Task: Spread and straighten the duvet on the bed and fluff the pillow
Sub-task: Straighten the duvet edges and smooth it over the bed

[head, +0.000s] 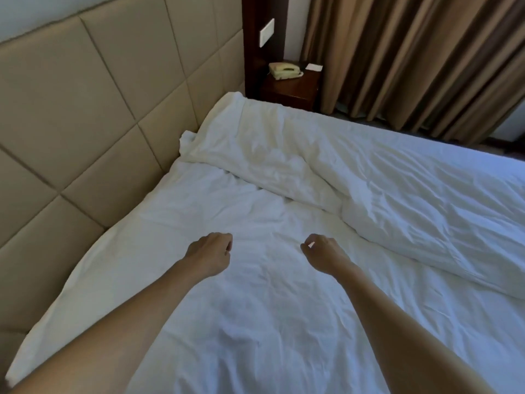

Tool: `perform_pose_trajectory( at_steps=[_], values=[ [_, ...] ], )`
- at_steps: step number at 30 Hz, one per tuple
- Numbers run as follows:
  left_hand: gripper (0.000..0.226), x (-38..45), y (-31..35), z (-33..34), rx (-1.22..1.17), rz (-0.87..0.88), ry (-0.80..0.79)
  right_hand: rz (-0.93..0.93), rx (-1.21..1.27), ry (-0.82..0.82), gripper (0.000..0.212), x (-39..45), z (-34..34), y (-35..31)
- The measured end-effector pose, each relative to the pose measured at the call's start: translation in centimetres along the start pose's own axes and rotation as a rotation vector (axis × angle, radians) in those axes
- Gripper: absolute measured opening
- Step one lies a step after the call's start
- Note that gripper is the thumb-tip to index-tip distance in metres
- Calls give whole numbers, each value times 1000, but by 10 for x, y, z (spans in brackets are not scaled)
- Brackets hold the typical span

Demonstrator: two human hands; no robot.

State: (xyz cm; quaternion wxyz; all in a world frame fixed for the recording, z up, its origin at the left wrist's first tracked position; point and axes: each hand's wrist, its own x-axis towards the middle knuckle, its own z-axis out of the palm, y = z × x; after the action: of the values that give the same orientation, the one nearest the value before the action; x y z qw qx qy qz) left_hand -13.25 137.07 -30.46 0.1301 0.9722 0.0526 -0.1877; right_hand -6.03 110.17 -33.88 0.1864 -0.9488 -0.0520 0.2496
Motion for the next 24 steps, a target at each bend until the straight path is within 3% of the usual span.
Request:
perform_pose_trajectory(
  at_steps=[5,9,16,20,24],
  values=[
    [19,118,-36,-5,113,179,129,-9,-156,22,45,77,7,-23],
    [37,211,-60,6,270,291,117,25,-190,66,49,144,20,-42],
    [46,332,-96,43,424,326,26,137,-160,24,62,255,72,-51],
    [54,380,-111,67,461,320,102,166,-180,-7,56,299,97,-52],
    [57,418,-123,79,514,312,181,194,-253,87,59,337,117,-53]
  ],
)
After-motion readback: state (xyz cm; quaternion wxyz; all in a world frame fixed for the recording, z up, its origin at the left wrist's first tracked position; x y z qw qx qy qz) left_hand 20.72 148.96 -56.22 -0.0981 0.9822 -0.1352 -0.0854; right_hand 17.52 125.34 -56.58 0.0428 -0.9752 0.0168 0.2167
